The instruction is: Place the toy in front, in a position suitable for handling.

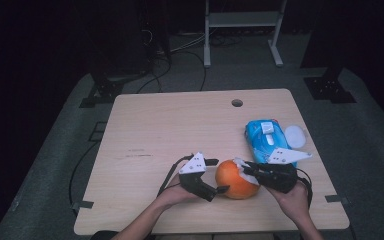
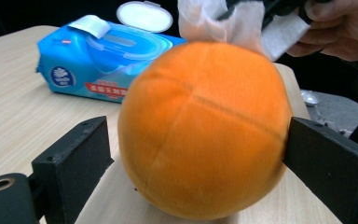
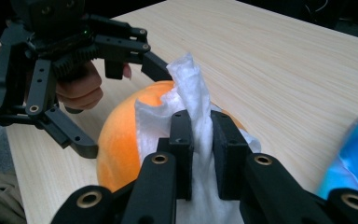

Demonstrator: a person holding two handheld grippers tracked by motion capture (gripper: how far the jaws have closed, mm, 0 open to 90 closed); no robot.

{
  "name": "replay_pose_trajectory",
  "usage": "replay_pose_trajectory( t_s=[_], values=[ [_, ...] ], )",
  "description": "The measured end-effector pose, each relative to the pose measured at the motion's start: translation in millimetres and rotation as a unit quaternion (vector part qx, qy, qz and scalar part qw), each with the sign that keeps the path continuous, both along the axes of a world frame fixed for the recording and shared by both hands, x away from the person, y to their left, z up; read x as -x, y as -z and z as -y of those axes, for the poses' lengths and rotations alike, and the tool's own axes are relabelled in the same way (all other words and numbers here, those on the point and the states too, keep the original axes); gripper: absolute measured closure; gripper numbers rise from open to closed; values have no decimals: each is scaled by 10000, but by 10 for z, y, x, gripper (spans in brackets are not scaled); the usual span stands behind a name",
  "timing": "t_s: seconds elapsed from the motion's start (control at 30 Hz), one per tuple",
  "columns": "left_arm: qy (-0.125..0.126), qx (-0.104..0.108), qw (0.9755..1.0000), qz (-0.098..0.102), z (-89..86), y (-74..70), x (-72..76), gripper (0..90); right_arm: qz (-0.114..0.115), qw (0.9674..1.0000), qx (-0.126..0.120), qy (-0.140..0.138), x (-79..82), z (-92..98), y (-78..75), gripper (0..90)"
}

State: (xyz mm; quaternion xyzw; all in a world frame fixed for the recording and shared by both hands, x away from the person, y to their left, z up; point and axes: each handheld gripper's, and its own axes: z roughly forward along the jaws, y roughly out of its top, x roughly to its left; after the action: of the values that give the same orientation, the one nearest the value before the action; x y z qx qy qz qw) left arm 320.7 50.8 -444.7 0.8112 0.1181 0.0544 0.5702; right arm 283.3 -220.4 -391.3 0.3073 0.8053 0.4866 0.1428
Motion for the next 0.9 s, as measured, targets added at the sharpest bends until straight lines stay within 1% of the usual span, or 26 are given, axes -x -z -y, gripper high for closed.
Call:
replay_pose_trajectory(
  t_s=[0.07, 0.1, 0.17, 0.2, 0.23, 0.3, 0.33, 0.37, 0.4, 0.43, 0.47, 0.5, 0.57, 0.6, 0.63, 0.7, 0.73, 0.8, 0.87, 0.9],
  values=[
    [90, 24, 9999, 45, 25, 11, -26, 68, -43, 10000, -21, 18, -7, 44, 0, 788],
    [146, 27, 9999, 33, 41, 12, -51, 67, -45, 10000, -14, 33, -10, 64, 0, 787],
    [291, 69, 9995, -72, 89, 25, -108, 42, -75, 9999, -41, 74, -10, 109, 5, 787],
    [411, 58, 9991, -90, 123, 49, -140, 38, -113, 9999, -65, 85, -7, 134, 13, 785],
    [467, 73, 9988, -126, 143, 68, -156, 28, -148, 9998, -99, 86, -9, 169, 25, 784],
    [641, 146, 9973, -334, 180, 140, -196, 28, -191, 9996, -153, 134, -14, 212, 37, 783],
    [656, 196, 9970, -371, 195, 181, -209, 29, -224, 9995, -180, 142, -21, 232, 40, 782],
    [679, 280, 9965, -406, 194, 207, -214, 54, -252, 9993, -214, 155, -30, 244, 43, 782],
    [669, 332, 9965, -374, 183, 204, -207, 115, -262, 9992, -237, 162, -35, 244, 42, 783],
    [619, 327, 9972, -271, 168, 174, -190, 179, -232, 9993, -228, 179, -33, 235, 33, 783],
    [576, 309, 9977, -180, 152, 124, -172, 245, -190, 9994, -223, 190, -27, 225, 14, 785],
    [546, 302, 9980, -96, 134, 58, -154, 276, -119, 9994, -250, 203, -20, 217, -13, 787],
    [444, 291, 9985, 159, 83, -108, -110, 304, -15, 9991, -345, 255, -6, 203, -81, 788],
    [408, 219, 9987, 202, 53, -196, -89, 303, 24, 9987, -437, 245, -9, 201, -107, 788],
    [377, 132, 9989, 225, 23, -276, -65, 303, 16, 9981, -574, 221, -19, 201, -125, 789],
    [309, -64, 9989, 336, -40, -384, -11, 303, -34, 9967, -797, 166, -46, 171, -130, 789],
    [272, -162, 9989, 356, -76, -408, 4, 303, -73, 9964, -832, 141, -61, 143, -118, 789],
    [220, -235, 9990, 300, -156, -403, 15, 302, -173, 9966, -804, 97, -98, 75, -64, 788],
    [159, -275, 9994, 158, -223, -345, 9, 301, -330, 9965, -762, 68, -147, 12, 31, 788],
    [90, -316, 9994, 93, -235, -294, 12, 301, -424, 9963, -747, 47, -179, -17, 92, 788]
  ],
)
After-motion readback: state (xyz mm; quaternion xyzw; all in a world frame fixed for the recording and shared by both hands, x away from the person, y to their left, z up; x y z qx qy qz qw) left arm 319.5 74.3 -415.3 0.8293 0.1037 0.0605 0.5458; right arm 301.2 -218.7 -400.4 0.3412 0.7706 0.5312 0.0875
